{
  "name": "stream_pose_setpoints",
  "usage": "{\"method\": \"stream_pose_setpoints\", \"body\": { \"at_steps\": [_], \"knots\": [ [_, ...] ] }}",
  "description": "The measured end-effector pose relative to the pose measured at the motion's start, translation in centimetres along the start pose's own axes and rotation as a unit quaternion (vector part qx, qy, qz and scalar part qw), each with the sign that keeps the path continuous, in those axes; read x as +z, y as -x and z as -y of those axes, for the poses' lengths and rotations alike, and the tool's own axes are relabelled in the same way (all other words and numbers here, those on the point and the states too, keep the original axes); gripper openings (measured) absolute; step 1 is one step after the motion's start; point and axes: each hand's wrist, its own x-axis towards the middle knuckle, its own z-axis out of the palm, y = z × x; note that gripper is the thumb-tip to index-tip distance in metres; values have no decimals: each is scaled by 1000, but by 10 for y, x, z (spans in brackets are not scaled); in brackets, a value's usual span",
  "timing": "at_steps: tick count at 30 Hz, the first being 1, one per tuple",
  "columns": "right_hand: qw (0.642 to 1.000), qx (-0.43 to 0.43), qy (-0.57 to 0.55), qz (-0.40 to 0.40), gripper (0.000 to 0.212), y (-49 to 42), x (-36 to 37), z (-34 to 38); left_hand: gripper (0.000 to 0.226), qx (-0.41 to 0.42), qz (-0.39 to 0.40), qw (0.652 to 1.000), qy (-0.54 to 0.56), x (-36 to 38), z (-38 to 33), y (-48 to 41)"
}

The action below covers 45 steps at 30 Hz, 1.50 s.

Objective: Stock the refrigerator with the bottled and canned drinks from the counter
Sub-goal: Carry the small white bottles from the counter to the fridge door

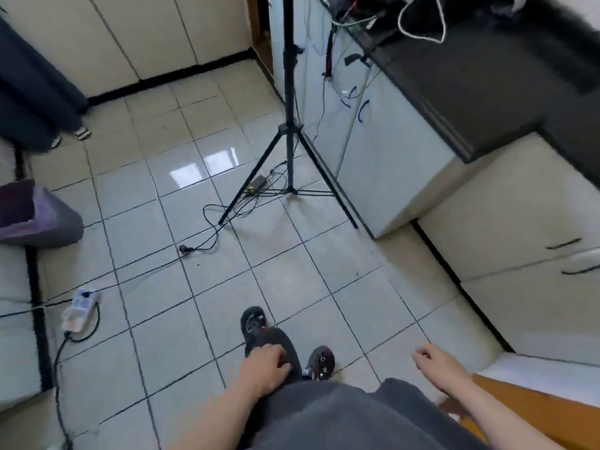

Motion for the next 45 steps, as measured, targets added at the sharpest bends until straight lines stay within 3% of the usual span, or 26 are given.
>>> {"method": "stream_pose_setpoints", "body": {
  "at_steps": [3, 8, 15, 19, 22, 25, 27, 31, 35, 37, 40, 45],
  "knots": [
    [995, 53, -78, -21, 21, -7, -15, -45, 31, 46, 45, 998, 0, -14, -64, -21],
    [971, 107, -213, 2, 26, -9, -12, -81, 15, -6, 98, 995, 33, -41, -132, -81],
    [948, 119, -293, 33, 22, -39, -63, -129, 23, 24, 117, 983, -140, -74, -257, -188],
    [922, 194, -334, -21, 26, -54, -118, -165, 27, 63, 142, 972, -178, -85, -364, -230],
    [874, 238, -418, -66, 16, -73, -157, -186, 15, 142, 162, 952, -218, -92, -453, -251],
    [828, 243, -491, -119, 21, -86, -189, -196, 21, 203, 158, 933, -251, -96, -532, -263],
    [827, 230, -495, -136, 25, -92, -202, -199, 19, 229, 158, 926, -255, -96, -576, -262],
    [840, 214, -484, -118, 25, -105, -223, -214, 22, 260, 146, 935, -192, -82, -642, -254],
    [846, 186, -476, -150, 18, -111, -250, -252, 6, 278, 125, 950, -68, -62, -680, -235],
    [825, 160, -498, -213, 12, -114, -280, -272, 8, 295, 110, 949, -17, -57, -702, -227],
    [786, 118, -508, -332, 21, -123, -343, -303, 15, 340, 65, 937, 41, -53, -755, -214],
    [767, 47, -405, -496, 30, -136, -449, -332, 29, 429, -65, 890, 140, -57, -850, -197]
  ]
}}
